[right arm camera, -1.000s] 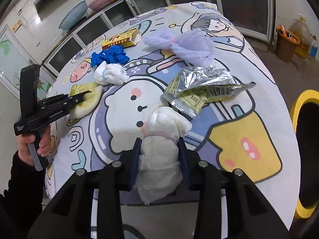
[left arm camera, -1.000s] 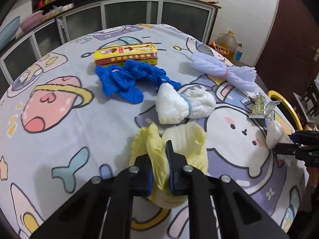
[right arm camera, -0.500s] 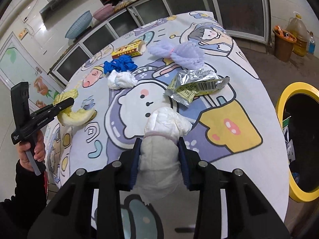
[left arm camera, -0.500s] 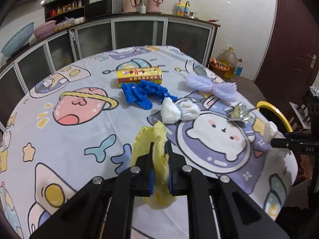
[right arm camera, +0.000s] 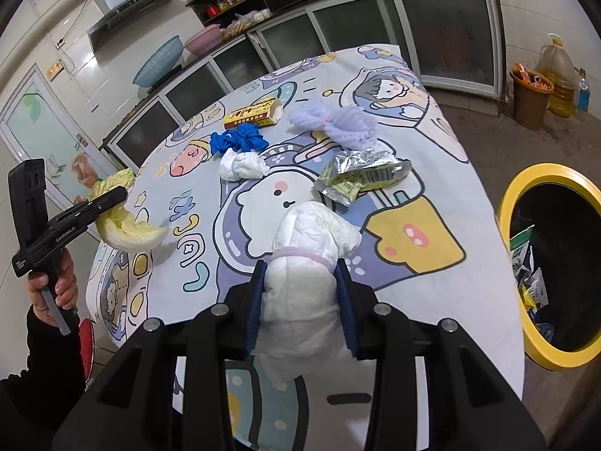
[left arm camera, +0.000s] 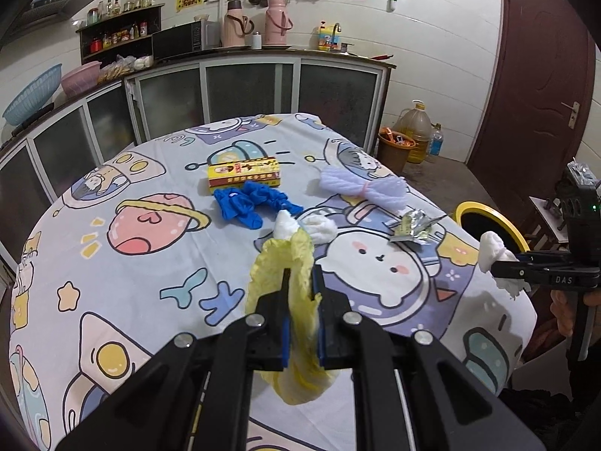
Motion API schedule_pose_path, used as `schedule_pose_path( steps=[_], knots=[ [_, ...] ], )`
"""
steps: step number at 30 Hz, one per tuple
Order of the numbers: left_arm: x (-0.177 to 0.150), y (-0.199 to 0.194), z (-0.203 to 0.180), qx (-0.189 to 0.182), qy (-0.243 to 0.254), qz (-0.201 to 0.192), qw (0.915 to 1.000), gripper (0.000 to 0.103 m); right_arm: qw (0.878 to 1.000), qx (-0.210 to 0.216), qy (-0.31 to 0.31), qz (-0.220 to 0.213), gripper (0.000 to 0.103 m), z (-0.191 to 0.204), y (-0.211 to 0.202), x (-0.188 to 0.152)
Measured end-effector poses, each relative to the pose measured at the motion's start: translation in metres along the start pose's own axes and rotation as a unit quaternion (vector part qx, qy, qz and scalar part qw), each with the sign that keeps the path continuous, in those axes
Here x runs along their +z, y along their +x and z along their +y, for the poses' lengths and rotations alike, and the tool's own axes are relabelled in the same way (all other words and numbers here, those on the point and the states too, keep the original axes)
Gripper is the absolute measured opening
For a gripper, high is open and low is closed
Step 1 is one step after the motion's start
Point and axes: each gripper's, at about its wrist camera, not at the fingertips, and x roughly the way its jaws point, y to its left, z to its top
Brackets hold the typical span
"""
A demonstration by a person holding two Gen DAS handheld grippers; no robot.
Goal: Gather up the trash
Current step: 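Close the left tool on the yellow bag while the right tool grips the white bundle, then carry the yellow bag and white bundle toward the yellow bin with both tools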
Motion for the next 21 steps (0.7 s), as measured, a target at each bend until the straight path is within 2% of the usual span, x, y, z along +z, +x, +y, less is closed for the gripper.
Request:
schedule_pose_path(
  steps=[12,21],
  knots=[
    [0.013,0.002,-0.048,-0.03,0.031,-0.002,0.9991,0.009,0.999,-0.021,0.028,-0.027,0.035,-0.033,-0.034,-0.011],
    [0.037,0.028,-0.112,-0.084,0.075,0.003,0.9937,0.009,0.995,-0.058,0.059,-0.06,0.035,-0.072,-0.064,-0.015]
  ],
)
